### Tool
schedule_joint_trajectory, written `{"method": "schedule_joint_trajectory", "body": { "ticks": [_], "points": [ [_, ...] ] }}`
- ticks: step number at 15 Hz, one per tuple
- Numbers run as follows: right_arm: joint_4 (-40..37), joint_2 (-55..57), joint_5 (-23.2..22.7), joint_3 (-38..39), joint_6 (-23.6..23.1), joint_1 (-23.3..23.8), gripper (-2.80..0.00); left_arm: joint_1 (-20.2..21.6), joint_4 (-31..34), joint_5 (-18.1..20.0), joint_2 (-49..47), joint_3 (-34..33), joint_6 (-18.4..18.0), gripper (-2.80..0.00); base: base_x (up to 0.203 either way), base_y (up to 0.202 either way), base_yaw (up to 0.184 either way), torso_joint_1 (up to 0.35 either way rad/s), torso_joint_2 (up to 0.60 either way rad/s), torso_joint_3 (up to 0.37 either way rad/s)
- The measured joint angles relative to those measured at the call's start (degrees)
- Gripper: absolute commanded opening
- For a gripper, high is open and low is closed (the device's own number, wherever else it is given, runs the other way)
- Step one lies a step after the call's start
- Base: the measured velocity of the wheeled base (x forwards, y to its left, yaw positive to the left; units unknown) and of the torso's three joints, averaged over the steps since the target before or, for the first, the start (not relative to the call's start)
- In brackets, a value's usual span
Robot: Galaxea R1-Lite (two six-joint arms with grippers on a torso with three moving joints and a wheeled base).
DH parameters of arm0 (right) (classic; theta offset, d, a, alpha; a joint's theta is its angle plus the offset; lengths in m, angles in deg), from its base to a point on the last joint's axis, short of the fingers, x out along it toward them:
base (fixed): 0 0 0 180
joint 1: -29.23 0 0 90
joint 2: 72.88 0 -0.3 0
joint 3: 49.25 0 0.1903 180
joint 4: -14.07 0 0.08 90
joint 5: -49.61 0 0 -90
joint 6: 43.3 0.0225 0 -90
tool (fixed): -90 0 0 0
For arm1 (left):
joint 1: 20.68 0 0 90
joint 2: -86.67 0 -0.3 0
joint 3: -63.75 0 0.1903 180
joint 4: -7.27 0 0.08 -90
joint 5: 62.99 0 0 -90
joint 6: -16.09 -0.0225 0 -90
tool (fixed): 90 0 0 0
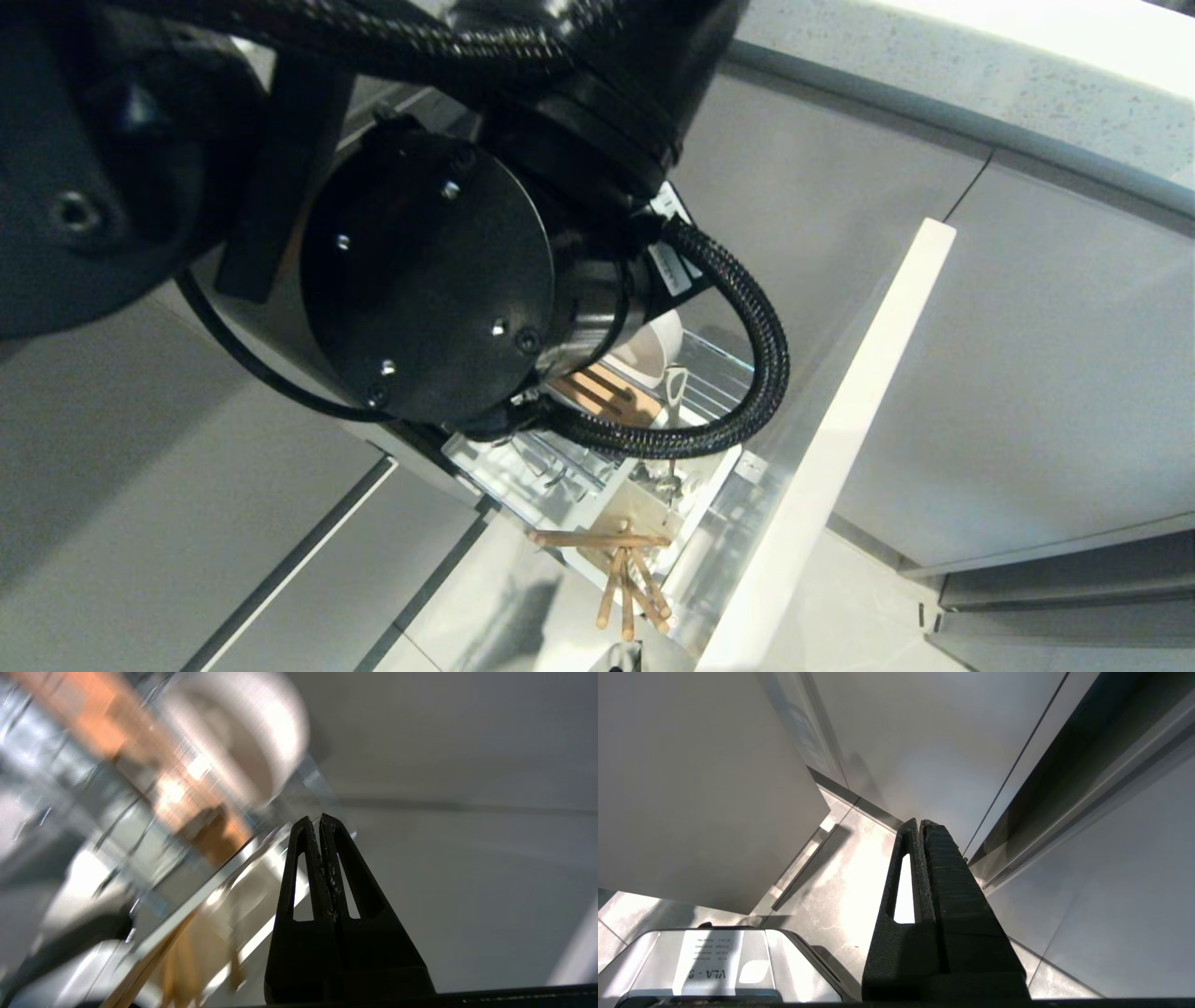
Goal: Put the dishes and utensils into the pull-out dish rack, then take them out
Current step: Take the bowl out of the cupboard
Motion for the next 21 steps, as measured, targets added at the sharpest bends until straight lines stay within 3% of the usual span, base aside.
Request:
{"method": "schedule_joint_trajectory", "body": {
  "ticks": [1,4,5,10,14,21],
  "points": [
    [0.0,0.0,0.0,0.0,0.0,0.0,-2.80,0.2,2.4,0.3,-0.5,0.4,2.1,-2.80,0.000,0.000,0.000,0.000,0.00,0.000],
    [0.0,0.0,0.0,0.0,0.0,0.0,-2.80,1.8,3.3,1.4,-1.1,1.1,2.7,-2.80,0.000,0.000,0.000,0.000,0.00,0.000],
    [0.0,0.0,0.0,0.0,0.0,0.0,-2.80,2.4,3.3,1.6,-1.2,1.2,2.7,0.00,0.000,0.000,0.000,0.000,0.00,0.000],
    [0.0,0.0,0.0,0.0,0.0,0.0,-2.80,5.0,2.6,2.8,-2.5,2.4,2.7,0.00,0.000,0.000,0.000,0.000,0.00,0.000],
    [0.0,0.0,0.0,0.0,0.0,0.0,-2.80,8.5,2.1,11.9,-4.5,3.4,2.3,0.00,0.000,0.000,0.000,0.000,0.00,0.000],
    [0.0,0.0,0.0,0.0,0.0,0.0,-2.80,12.9,-6.3,15.8,-8.5,3.7,-1.2,0.00,0.000,0.000,0.000,0.000,0.00,0.000]
  ]
}}
